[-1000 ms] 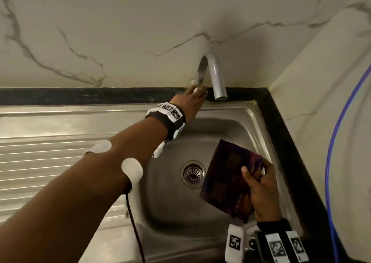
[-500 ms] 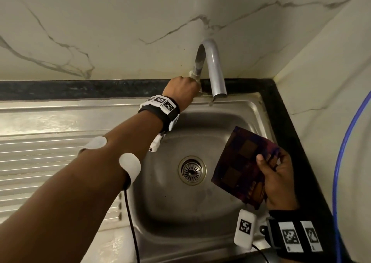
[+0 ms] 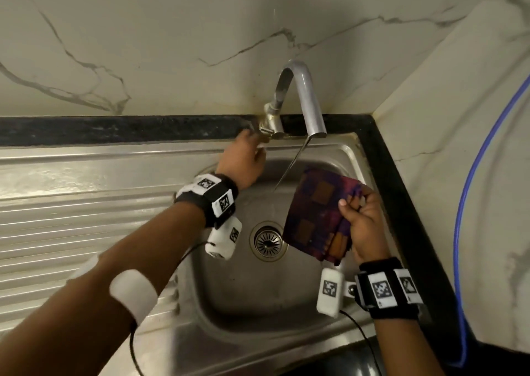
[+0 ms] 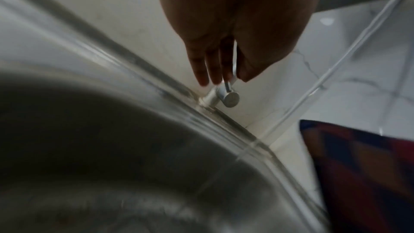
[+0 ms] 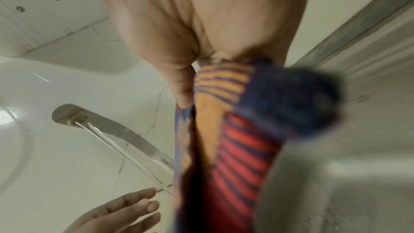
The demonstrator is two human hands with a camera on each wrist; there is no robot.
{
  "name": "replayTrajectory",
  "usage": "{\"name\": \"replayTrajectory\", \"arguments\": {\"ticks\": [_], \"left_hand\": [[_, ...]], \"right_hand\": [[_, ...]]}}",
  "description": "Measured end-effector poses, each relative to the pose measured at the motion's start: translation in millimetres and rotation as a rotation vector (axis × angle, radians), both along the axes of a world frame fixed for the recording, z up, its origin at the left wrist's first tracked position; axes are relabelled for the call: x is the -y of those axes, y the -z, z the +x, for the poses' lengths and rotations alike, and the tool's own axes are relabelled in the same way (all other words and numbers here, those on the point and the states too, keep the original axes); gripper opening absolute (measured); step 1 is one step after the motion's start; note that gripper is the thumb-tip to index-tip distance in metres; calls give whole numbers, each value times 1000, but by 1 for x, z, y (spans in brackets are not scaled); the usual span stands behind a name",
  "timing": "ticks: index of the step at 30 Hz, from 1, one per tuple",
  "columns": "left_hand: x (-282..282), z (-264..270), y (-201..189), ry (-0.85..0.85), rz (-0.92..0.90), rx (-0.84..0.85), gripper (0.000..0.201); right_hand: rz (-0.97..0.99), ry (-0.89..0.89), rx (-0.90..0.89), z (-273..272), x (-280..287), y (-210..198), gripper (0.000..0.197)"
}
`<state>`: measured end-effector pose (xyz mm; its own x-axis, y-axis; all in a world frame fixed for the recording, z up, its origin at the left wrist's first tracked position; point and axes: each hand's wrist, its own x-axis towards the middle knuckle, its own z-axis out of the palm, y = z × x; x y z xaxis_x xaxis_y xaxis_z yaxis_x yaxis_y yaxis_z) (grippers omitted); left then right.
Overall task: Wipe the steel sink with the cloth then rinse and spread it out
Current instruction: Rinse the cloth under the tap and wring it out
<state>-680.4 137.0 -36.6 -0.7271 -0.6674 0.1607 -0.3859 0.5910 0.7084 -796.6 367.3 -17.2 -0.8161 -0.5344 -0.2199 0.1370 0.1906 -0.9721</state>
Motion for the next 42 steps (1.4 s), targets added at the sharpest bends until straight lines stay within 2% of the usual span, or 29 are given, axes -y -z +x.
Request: {"name": "replayTrajectory", "arguments": {"ticks": [5,7,9,11,16,19,23,26,30,34,37,39,42], "left_hand": [[-44,5,15,65,583,19,34],[-59,1,17,82,868,-90,41],[-67,-2,18,0,1125,-199,50],[-69,-1,18,-73,1245,-275,50],[-69,4,18,-179,1212,-355,33],[-67,5,16,-264,1176,-381,29],[-62,1,14,-335,1053,-328,35],[-59,-2,10,-361,987,-328,29],[-57,0,9,-355,918,-305,18],[-59,2,10,-348,851,-250,25],[-59,2,15,-373,826,-217,38],[-60,3,16,-386,845,-228,51],[-64,0,13,-352,864,-266,60]], "right_hand": [[-46,-70,98,-3,34,0,36],[-75,-96,175,-4,49,2,33],[-78,-115,230,-5,57,5,29],[-83,-139,262,-8,64,6,28],[2,-281,113,-14,77,11,26],[59,-394,36,-17,83,13,38],[100,-472,-40,-21,84,13,59],[111,-482,-14,-26,84,16,66],[204,-407,-22,-29,85,23,56],[287,-331,-88,-28,84,33,29],[279,-311,-136,-22,84,29,18],[244,-334,-157,-16,86,25,19],[196,-504,-132,-5,90,17,34]]}}
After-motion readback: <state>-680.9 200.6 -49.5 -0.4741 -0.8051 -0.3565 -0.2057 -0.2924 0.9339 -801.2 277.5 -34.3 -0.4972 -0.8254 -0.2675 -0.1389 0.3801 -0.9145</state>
